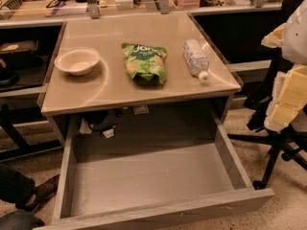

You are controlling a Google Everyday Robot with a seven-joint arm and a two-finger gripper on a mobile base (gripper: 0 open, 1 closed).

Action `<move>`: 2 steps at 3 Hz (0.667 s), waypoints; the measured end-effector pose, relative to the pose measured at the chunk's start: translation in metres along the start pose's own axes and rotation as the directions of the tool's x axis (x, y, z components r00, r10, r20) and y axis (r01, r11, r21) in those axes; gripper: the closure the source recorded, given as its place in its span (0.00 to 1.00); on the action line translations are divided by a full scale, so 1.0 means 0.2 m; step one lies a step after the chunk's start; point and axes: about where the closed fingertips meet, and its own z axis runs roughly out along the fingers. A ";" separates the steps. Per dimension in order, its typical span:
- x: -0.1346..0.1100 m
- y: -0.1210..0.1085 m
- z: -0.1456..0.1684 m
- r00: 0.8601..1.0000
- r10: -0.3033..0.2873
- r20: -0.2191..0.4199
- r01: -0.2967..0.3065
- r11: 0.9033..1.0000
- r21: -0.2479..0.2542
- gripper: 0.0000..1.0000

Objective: Place green rice chip bag into top drawer

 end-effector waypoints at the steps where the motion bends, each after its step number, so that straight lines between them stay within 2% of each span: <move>1: -0.04 -0.03 0.02 1.000 -0.006 -0.009 0.006 1.000 0.000 0.00; 2: -0.15 -0.11 0.10 0.999 -0.025 -0.040 0.024 1.000 -0.019 0.00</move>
Offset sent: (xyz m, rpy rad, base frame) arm 0.0618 0.0464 -0.0213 -0.0877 0.0812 0.0355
